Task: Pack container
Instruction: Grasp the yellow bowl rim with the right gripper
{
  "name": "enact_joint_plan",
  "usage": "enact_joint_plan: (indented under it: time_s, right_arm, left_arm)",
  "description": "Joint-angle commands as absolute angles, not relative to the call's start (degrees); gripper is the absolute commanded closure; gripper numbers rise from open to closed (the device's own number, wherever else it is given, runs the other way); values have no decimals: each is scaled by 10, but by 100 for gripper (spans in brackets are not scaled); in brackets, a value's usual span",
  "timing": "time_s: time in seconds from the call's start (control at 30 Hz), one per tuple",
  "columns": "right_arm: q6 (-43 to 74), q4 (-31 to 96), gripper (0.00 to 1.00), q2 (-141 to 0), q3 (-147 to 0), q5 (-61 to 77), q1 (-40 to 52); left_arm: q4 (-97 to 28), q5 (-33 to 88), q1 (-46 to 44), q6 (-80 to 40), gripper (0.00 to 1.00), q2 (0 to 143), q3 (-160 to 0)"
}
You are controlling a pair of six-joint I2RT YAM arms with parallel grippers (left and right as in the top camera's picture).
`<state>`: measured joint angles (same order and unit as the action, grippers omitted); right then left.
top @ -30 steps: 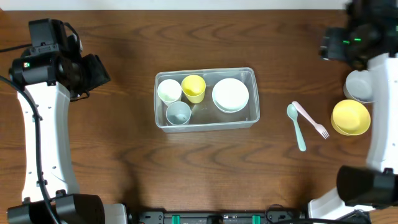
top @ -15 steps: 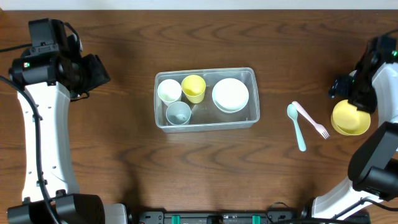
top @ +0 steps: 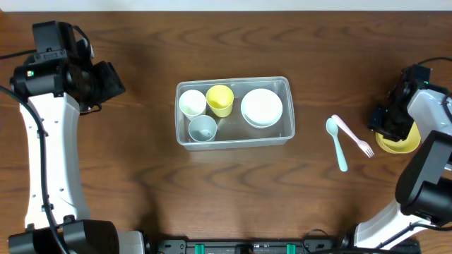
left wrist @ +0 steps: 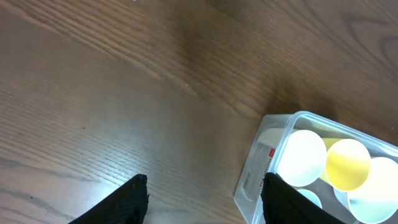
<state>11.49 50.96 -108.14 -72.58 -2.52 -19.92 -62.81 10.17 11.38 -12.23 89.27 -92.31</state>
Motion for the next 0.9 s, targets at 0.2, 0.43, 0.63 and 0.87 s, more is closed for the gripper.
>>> enact_joint_plan:
  time_s: [0.2, 0.43, 0.63, 0.87]
  right_arm:
    - [117, 505, 97, -1086, -724, -25, -199]
    - [117, 503, 99, -1085, -726, -6, -197]
    - [97, 539, 99, -1062, -779, 44, -164]
    - [10, 620, 99, -1000, -930, 48, -26]
  left_arm:
    - [-632, 103, 116, -126, 41, 899, -921]
    - [-633, 103, 116, -126, 41, 899, -921]
    - [-633, 103, 116, -126, 41, 899, -921]
    - [-634, 103, 116, -126, 40, 899, -921]
